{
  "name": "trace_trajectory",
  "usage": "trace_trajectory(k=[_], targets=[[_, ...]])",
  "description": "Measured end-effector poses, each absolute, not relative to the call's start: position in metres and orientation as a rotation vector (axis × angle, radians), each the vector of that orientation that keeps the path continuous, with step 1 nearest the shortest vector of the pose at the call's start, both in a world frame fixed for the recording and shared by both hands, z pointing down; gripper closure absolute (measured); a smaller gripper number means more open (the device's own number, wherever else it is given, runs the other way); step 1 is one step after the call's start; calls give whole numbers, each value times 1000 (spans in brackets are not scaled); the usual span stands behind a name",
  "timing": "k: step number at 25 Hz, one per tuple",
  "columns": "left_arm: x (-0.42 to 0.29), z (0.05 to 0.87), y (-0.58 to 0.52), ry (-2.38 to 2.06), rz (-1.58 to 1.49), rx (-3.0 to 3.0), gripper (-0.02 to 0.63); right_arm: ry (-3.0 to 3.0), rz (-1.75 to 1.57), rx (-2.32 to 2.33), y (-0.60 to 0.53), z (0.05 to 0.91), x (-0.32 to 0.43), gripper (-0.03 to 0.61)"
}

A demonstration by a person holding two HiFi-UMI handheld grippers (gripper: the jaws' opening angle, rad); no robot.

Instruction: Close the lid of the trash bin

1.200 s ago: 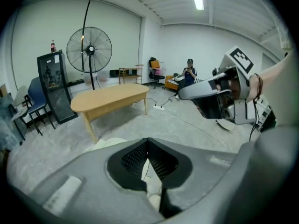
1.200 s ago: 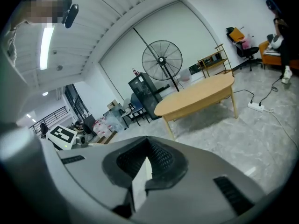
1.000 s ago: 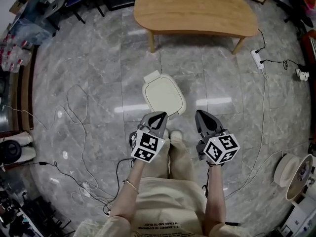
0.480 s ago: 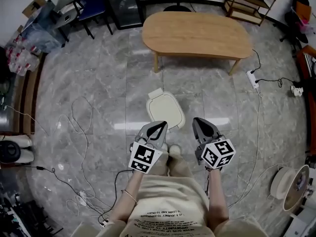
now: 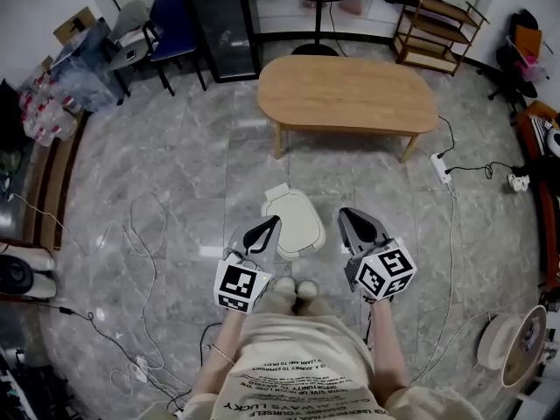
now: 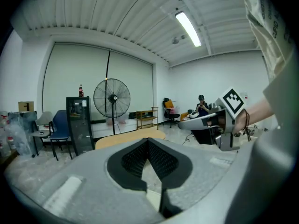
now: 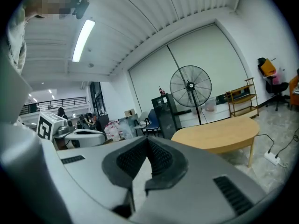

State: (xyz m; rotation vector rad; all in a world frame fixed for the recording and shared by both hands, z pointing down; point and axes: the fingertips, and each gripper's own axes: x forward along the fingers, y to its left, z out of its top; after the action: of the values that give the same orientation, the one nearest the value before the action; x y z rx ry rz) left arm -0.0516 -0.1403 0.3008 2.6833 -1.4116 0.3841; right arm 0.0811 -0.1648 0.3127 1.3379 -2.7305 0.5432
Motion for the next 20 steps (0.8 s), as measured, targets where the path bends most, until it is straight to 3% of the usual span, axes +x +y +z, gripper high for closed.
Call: trace_trajectory(k=[20], targets=[[-111,242,-151,-1681,202,2670,591,-2841,369,1474,-176,239,95,574]])
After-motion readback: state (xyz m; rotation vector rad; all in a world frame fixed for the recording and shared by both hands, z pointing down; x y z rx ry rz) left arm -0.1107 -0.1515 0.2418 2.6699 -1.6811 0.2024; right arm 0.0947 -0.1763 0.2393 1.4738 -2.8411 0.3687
